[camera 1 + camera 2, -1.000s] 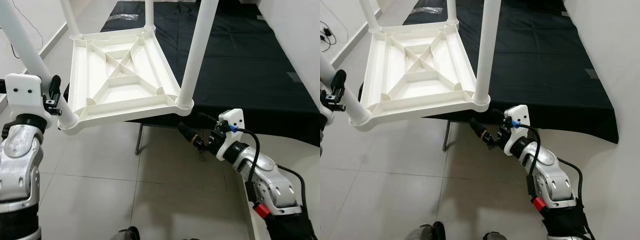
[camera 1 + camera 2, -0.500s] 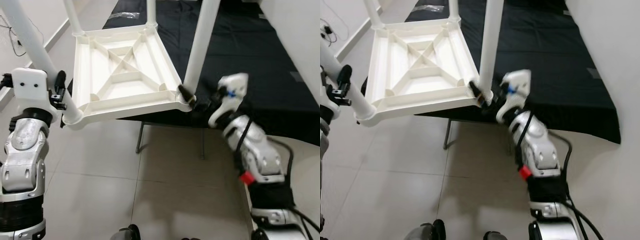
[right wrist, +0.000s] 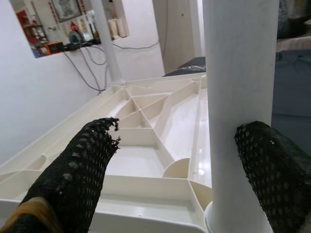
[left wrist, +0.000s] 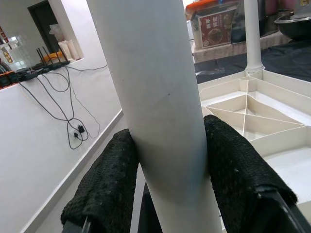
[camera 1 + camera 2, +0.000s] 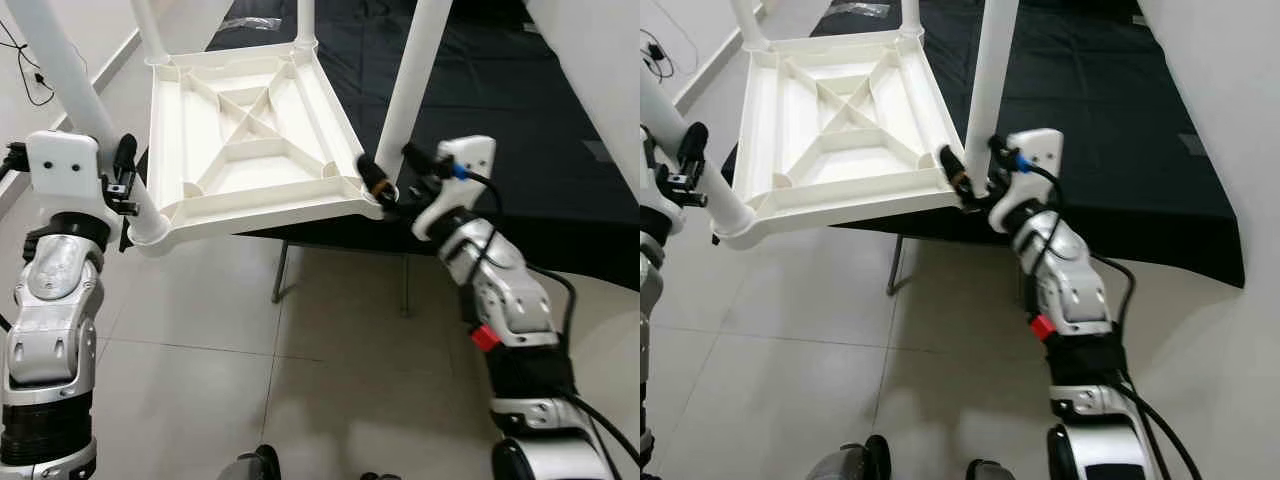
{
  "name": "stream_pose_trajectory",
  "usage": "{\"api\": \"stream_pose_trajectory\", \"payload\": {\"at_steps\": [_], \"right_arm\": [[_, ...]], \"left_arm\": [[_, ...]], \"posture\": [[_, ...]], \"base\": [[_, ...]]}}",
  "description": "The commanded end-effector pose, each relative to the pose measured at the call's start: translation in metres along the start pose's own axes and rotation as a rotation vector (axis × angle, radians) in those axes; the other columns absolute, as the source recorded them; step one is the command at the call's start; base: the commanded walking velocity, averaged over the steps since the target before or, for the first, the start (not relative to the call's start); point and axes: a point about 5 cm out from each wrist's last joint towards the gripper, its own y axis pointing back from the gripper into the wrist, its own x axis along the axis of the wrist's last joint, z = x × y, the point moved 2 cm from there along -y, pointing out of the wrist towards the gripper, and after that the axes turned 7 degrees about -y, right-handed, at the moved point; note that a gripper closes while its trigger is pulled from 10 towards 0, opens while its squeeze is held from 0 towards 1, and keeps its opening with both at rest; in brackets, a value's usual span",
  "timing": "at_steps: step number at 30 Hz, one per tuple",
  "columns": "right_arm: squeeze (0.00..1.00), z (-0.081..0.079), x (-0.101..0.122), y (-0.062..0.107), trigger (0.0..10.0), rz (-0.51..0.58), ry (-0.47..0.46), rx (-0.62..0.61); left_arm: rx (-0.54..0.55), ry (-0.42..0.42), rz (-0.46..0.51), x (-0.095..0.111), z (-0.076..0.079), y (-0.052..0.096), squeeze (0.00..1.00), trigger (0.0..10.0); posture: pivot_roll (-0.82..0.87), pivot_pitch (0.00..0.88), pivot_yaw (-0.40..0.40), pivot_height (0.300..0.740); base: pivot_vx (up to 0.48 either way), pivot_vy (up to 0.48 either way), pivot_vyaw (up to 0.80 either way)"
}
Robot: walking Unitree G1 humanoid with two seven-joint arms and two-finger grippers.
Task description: Building children table
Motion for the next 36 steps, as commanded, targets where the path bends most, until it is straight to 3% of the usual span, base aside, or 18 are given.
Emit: {"api": "stream_pose_trajectory", "payload": {"at_steps": [1, 6, 22, 29, 30, 36], "right_arm": [[0.0, -0.001, -0.003, -0.009, 10.0, 0.001, 0.032, -0.026], [0.0, 0.012, 0.004, -0.024, 10.0, 0.022, 0.076, -0.13], [0.0, 0.034, 0.009, -0.036, 10.0, 0.021, 0.126, -0.246], [0.0, 0.03, 0.013, -0.046, 10.0, 0.043, 0.106, -0.254], [0.0, 0.028, 0.014, -0.049, 0.0, 0.054, 0.094, -0.26], [0.0, 0.024, 0.02, -0.055, 0.0, 0.085, 0.072, -0.246]], "left_arm": [[0.01, -0.019, 0.097, 0.023, -0.002, 0.0, 0.0, 10.0], [0.005, -0.01, 0.097, 0.024, 0.001, 0.004, 0.0, 10.0], [-0.007, 0.009, 0.101, 0.029, 0.006, 0.006, 0.0, 10.0], [-0.009, 0.013, 0.098, 0.03, 0.007, 0.007, 0.0, 10.0], [-0.008, 0.014, 0.098, 0.03, 0.007, 0.007, 0.0, 10.0], [-0.007, 0.013, 0.098, 0.031, 0.007, 0.008, 0.0, 10.0]], "posture": [[0.04, 0.245, -0.017, 0.74], [0.05, 0.246, -0.023, 0.74], [0.06, 0.25, -0.024, 0.74], [0.06, 0.251, -0.024, 0.74], [0.07, 0.25, -0.025, 0.74], [0.07, 0.252, -0.025, 0.74]], "base": [[0.0, 0.0, 0.0], [0.0, 0.0, 0.0], [0.0, 0.0, 0.0], [0.0, 0.0, 0.0], [0.0, 0.0, 0.0], [0.0, 0.0, 0.0]]}}
